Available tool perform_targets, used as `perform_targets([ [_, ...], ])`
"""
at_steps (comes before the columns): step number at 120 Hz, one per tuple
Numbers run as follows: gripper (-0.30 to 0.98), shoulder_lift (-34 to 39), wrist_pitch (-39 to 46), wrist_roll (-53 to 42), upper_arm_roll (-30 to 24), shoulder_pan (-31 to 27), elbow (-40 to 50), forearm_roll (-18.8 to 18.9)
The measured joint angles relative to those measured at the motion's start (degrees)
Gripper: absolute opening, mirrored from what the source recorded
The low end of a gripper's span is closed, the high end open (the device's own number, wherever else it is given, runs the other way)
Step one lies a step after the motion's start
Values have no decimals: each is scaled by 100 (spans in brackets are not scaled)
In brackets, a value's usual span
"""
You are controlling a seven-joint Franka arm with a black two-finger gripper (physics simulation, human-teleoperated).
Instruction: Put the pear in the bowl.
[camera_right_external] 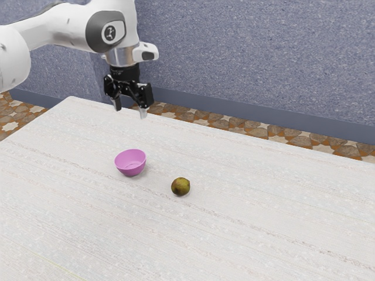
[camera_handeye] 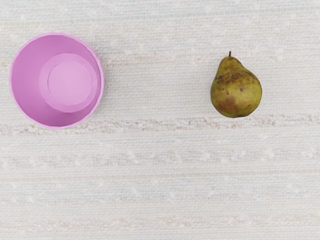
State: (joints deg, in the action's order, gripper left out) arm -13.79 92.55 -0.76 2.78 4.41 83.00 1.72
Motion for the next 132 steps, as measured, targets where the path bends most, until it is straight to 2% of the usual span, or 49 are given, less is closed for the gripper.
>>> perform_targets([
  [8,69,51,157,-6,2,34,317,-7],
  [27,69,759,699,149,-11,219,1768,-14],
  [49,69,944,972,368,-139,642,2424,-22],
  [76,69,372,1631,420,-133,608,2483,-24],
  [92,69,-172,1923,364,-109,616,2000,-59],
  [120,69,-575,2091,390,-64,696,1831,-583],
  [132,69,-713,2093,449,-60,742,1742,-690],
])
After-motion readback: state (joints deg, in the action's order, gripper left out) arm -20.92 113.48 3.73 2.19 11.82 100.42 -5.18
